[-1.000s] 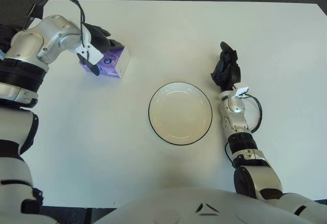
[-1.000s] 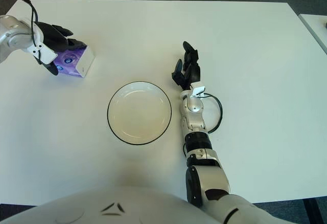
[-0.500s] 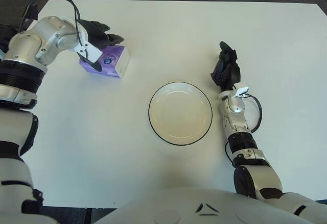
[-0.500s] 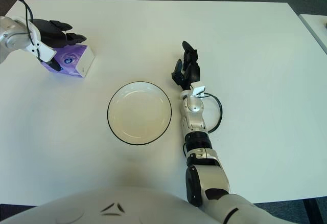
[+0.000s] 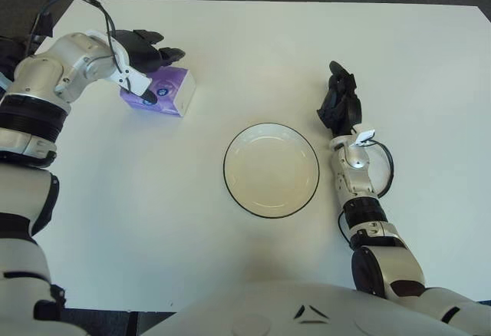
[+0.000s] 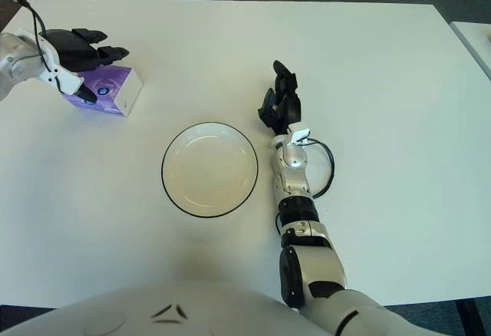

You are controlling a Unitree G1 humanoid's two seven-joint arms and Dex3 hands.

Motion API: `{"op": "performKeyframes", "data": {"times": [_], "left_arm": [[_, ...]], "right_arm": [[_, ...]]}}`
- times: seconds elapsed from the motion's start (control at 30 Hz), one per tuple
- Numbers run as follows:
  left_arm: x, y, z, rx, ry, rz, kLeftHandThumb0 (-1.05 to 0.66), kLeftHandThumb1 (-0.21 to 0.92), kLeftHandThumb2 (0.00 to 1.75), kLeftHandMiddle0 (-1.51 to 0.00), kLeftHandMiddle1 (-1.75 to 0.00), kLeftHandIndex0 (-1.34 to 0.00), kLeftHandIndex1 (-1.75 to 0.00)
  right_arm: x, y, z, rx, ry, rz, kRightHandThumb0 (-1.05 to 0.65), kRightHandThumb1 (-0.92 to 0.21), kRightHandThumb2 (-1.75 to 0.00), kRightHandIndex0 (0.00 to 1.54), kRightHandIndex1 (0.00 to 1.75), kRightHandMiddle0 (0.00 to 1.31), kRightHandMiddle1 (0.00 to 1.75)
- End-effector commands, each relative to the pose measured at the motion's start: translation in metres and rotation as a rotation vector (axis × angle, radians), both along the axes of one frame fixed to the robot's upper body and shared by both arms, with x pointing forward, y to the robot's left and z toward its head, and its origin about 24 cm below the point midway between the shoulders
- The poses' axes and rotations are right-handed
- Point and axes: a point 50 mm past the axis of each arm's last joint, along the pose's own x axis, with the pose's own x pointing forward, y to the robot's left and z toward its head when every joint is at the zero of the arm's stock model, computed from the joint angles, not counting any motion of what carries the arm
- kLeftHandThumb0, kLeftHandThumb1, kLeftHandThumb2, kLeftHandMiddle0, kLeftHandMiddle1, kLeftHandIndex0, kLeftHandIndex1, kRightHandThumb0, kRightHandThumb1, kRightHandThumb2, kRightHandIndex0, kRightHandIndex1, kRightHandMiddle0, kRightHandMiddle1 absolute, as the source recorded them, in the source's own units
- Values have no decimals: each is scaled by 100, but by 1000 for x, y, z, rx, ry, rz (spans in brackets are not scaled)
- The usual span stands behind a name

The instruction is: Put the tissue paper into the plate.

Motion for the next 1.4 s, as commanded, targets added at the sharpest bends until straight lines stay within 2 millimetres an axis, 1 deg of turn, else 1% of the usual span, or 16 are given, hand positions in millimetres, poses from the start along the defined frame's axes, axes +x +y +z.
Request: {"op": "performKeyframes", "data": {"times": [0.0, 0.17, 0.43, 0.53, 0.73, 1.03, 1.37], "left_arm": [[1, 13, -15, -28, -18, 56, -105, 92, 49, 0, 0, 0, 0], [3, 15, -19, -48, -46, 84, -105, 92, 46, 0, 0, 0, 0], [6, 19, -29, -69, -38, 145, -105, 92, 43, 0, 0, 0, 0], [8, 20, -34, -25, -2, 171, -105, 92, 44, 0, 0, 0, 0], [9, 18, -38, 11, 35, 181, -105, 92, 44, 0, 0, 0, 0], [9, 15, -41, 53, 89, 192, -105, 92, 34, 0, 0, 0, 0], [9, 12, -43, 76, 123, 204, -105, 92, 33, 0, 0, 0, 0]], "right_arm": [[-39, -14, -80, 29, 358, -34, -66, -92, -88, 21, 0, 0, 52], [-39, -17, -81, 25, 354, -28, -64, -92, -89, 20, 0, 0, 51], [-39, -22, -82, 20, 352, -19, -61, -92, -92, 20, 0, 0, 51], [-39, -24, -82, 18, 351, -18, -62, -92, -92, 20, 0, 0, 50], [-39, -26, -82, 17, 351, -15, -63, -92, -92, 19, 0, 0, 48], [-39, -27, -82, 17, 351, -12, -63, -92, -92, 18, 0, 0, 46], [-40, -27, -82, 14, 346, -10, -64, -92, -92, 18, 0, 0, 45]]}}
